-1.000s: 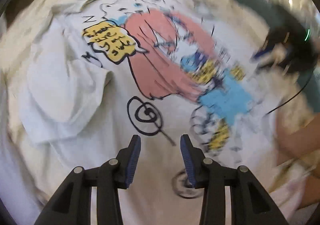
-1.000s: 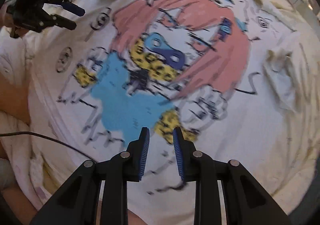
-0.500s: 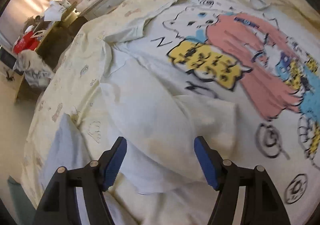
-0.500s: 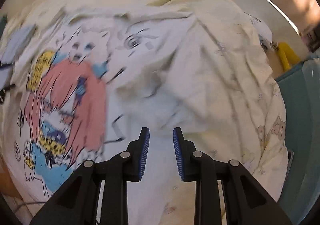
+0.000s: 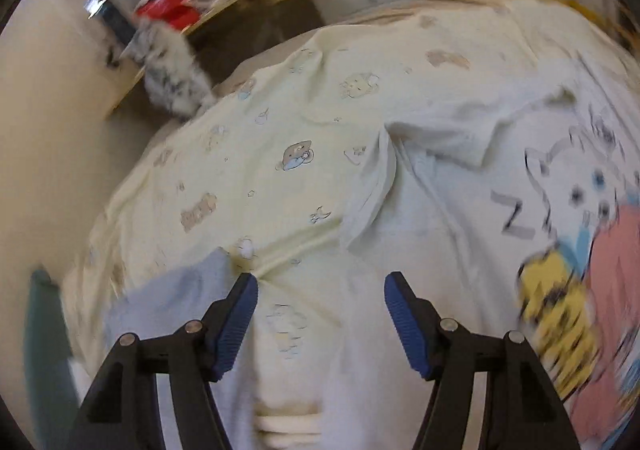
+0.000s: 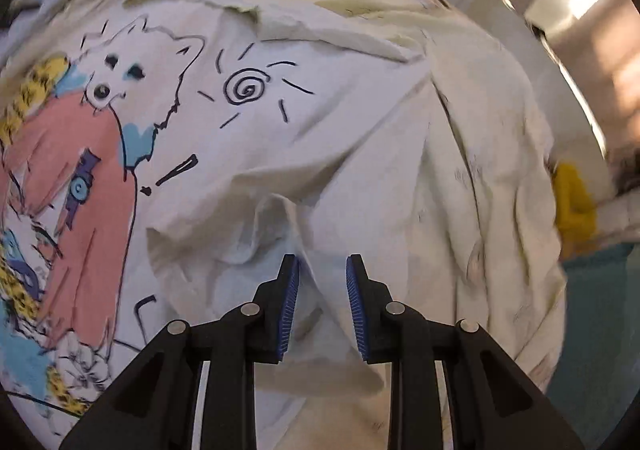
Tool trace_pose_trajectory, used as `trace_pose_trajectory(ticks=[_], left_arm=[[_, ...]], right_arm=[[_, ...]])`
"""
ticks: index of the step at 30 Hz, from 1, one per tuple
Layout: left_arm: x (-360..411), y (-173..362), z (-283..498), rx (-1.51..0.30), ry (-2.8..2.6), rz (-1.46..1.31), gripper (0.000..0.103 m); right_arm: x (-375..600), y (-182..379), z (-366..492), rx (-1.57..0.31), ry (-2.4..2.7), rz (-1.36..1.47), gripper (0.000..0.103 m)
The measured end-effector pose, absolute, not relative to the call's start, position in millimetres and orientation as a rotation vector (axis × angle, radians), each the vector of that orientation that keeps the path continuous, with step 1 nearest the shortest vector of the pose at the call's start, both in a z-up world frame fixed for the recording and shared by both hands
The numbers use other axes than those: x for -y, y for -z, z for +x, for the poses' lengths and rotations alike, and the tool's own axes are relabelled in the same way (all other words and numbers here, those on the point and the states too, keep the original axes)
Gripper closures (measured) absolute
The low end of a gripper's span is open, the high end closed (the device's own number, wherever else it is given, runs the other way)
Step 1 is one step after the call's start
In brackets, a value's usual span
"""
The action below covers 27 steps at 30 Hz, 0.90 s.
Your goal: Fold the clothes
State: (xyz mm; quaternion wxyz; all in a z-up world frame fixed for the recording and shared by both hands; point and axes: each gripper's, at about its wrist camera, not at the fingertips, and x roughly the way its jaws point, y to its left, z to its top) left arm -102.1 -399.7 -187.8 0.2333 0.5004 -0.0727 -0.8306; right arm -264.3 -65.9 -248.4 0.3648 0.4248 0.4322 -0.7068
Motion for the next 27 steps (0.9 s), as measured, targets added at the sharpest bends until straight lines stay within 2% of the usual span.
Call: trace_pose_trajectory(ticks=[3, 4, 5, 9, 13, 15, 16, 18, 19, 24, 25, 27], left_arm=[[391.0, 189.3, -107.1, -0.019, 2.349, 1.357, 0.036], [385.6, 188.8, -109.6, -0.016, 2.366, 1.369, 0.036], [380.0, 191.4, -114.3, 0.011, 2.393, 1.378, 0.036], [364.8, 199.8, -125.6, 0.100, 2.481, 1.358, 0.036], [374.4, 213.5, -131.0, 0.074, 2.424, 1.397, 0.036], [380.5, 215.9, -129.5, 0.048, 2.413, 1.393, 0.036], [382.9, 216.6, -128.3, 0.039, 2.412, 1.390, 0.036], [383.4, 218.9, -127.6, 0.055, 2.401, 1.404, 0.036], [382.2, 219.2, -127.1, 0.064, 2.402, 1.406, 0.036], [375.5, 222.4, -125.0, 0.102, 2.426, 1.421, 0.036], [373.5, 223.8, -124.6, 0.111, 2.430, 1.428, 0.036], [370.6, 226.7, -124.1, 0.112, 2.432, 1.441, 0.036]], right_arm=[[74.0, 258.3, -257.4, -1.201, 1.720, 1.068, 0.077], [75.8, 261.4, -253.4, -1.242, 1.690, 1.043, 0.095], [77.6, 264.4, -249.5, -1.283, 1.659, 1.018, 0.102], [68.2, 237.7, -269.2, -1.258, 1.743, 0.959, 0.102], [29.6, 176.1, -353.9, -1.028, 2.103, 0.987, 0.102], [1.2, 155.9, -410.3, -0.892, 2.308, 1.089, 0.102], [-18.1, 156.0, -436.6, -0.793, 2.382, 1.209, 0.101], [-56.9, 156.4, -489.1, -0.570, 2.511, 1.452, 0.092], [-54.2, 159.7, -489.2, -0.641, 2.511, 1.444, 0.082], [-38.5, 175.5, -484.7, -1.025, 2.490, 1.368, 0.080], [-36.9, 176.6, -484.9, -1.098, 2.482, 1.355, 0.075], [-40.6, 169.5, -491.8, -1.070, 2.468, 1.396, 0.072]])
